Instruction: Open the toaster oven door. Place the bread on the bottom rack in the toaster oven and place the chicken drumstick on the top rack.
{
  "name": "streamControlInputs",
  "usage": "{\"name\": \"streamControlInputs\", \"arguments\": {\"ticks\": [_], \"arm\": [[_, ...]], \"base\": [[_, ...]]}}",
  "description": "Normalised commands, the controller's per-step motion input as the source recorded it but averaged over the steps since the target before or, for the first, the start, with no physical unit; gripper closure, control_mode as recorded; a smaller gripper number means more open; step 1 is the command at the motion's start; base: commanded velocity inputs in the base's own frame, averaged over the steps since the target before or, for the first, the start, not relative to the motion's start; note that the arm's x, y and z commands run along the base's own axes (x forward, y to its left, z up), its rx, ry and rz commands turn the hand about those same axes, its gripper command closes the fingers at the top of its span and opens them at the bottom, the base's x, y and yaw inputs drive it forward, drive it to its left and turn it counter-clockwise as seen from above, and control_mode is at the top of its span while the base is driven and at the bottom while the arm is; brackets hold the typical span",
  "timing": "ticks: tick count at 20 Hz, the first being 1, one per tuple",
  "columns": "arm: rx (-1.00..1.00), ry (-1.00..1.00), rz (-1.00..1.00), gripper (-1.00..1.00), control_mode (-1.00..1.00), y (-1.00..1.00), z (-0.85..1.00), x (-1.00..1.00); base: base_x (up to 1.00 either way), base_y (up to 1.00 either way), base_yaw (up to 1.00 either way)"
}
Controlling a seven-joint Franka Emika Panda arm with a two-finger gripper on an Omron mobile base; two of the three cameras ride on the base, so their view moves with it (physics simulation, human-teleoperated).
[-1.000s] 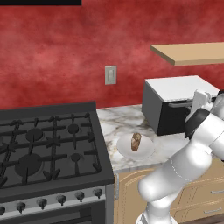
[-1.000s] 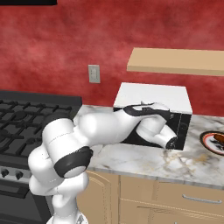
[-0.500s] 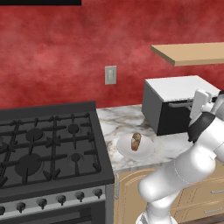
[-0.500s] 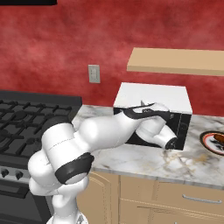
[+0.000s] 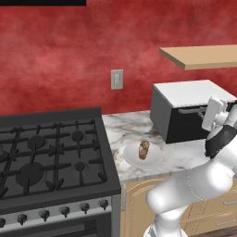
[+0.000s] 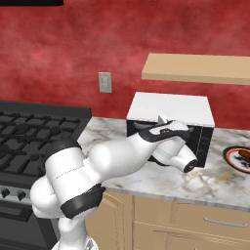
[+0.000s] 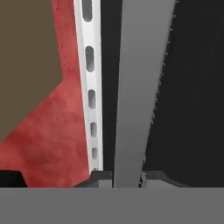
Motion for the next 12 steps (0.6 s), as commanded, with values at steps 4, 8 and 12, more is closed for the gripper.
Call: {"name": "streamControlInputs", "arguments": {"ticks": [4,8,12], "arm": [[0.0,0.25,-0.03,1.0,-1.0,0.3,0.04,0.01],[0.0,0.14,-0.02,1.0,-1.0,0.27,0.26,0.25],[0.0,0.19,-0.02,1.0,-1.0,0.31,0.08,0.22]], "base": [[0.0,0.0,0.0],[0.0,0.0,0.0],[0.0,0.0,0.0]]}}
